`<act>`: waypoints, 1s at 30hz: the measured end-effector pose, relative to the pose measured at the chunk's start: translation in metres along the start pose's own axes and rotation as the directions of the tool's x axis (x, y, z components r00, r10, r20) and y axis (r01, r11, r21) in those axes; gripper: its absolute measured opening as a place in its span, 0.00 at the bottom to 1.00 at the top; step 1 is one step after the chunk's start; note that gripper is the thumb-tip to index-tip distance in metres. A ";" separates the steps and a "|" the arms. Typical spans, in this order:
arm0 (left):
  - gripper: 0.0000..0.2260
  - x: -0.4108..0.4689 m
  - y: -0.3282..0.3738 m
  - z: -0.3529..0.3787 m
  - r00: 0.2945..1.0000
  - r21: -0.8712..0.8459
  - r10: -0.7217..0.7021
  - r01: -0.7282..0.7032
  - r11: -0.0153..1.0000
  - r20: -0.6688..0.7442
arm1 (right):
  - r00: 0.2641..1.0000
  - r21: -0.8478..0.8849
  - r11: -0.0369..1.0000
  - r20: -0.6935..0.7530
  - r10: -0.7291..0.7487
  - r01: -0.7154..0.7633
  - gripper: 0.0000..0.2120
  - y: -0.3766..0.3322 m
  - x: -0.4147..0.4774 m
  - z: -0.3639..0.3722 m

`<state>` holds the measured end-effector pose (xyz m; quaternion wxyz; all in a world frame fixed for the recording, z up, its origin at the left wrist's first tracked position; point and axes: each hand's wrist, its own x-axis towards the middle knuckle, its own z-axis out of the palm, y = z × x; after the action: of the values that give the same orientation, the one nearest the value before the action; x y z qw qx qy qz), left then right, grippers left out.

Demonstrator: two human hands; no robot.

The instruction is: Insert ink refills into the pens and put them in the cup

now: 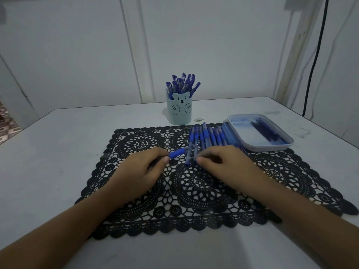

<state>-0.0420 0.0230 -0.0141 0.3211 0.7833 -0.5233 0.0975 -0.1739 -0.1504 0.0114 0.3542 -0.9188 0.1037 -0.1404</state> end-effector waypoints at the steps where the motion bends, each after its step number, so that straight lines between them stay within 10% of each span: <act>1: 0.11 0.000 0.000 0.000 1.000 0.000 0.000 0.000 1.000 -0.002 | 0.999 -0.093 0.995 0.006 -0.041 0.041 0.08 0.000 0.000 0.000; 6: 0.11 0.001 0.000 0.000 1.000 0.006 -0.007 0.007 1.000 -0.006 | 0.981 -0.259 0.949 0.120 -0.155 0.182 0.07 0.003 -0.002 0.006; 14: 0.08 0.001 0.003 0.000 1.000 0.007 -0.014 0.014 1.000 0.001 | 0.967 0.283 0.954 -0.252 -0.029 0.102 0.07 0.003 0.003 -0.005; 30: 0.12 -0.002 0.006 0.001 0.985 0.138 0.169 -0.172 0.975 0.033 | 0.996 0.060 0.996 -0.060 -0.063 0.067 0.19 -0.003 -0.003 0.003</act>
<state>-0.0484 0.0222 -0.0139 0.2499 0.7573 -0.5836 0.1530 -0.1752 -0.1455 0.0112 0.3744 -0.9058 0.0795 -0.1816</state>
